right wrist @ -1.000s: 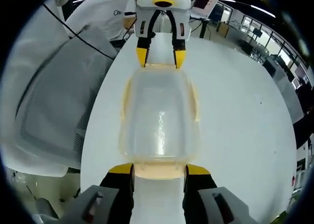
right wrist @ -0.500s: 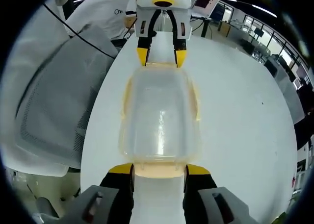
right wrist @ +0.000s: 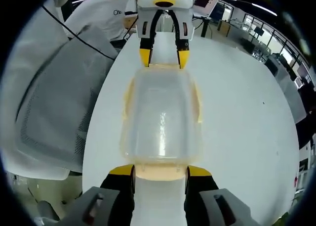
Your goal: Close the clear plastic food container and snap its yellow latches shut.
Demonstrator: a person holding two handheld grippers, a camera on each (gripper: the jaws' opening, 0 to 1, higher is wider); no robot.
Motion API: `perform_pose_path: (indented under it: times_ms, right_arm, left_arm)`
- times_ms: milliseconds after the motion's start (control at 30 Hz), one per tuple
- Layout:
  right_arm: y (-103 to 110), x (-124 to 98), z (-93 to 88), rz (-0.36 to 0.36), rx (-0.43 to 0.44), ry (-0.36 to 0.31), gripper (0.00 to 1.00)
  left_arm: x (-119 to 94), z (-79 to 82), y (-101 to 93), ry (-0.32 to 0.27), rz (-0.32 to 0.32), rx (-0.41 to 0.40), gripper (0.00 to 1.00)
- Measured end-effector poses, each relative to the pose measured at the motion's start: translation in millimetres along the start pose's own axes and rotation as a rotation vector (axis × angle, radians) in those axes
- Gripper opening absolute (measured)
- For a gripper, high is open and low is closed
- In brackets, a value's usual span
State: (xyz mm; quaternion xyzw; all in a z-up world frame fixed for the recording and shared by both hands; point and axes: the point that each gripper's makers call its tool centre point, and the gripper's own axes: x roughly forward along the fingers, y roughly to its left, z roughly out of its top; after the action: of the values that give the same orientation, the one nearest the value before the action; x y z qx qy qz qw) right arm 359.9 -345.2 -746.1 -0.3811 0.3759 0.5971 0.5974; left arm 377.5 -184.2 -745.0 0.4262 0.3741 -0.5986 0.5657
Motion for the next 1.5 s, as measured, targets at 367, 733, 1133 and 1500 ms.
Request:
perform_pose_path:
  times_ms: [367, 733, 1133, 1500]
  right_arm:
    - [2.4, 0.1, -0.4, -0.005, 0.013, 0.006, 0.37]
    - [2.5, 4.2, -2.6, -0.007, 0.015, 0.013, 0.37]
    - [2.4, 3.2, -3.4, -0.01, 0.002, 0.026, 0.4]
    - [4.9, -0.6, -6.0, -0.011, 0.016, 0.033, 0.42]
  left_arm:
    - [-0.4, 0.8, 0.7, 0.002, -0.002, 0.006, 0.37]
    - [2.6, -0.9, 0.3, 0.007, 0.001, -0.001, 0.37]
    - [1.2, -1.3, -3.5, -0.011, -0.011, -0.031, 0.38]
    - [-1.3, -8.1, -7.0, -0.002, -0.013, -0.047, 0.41]
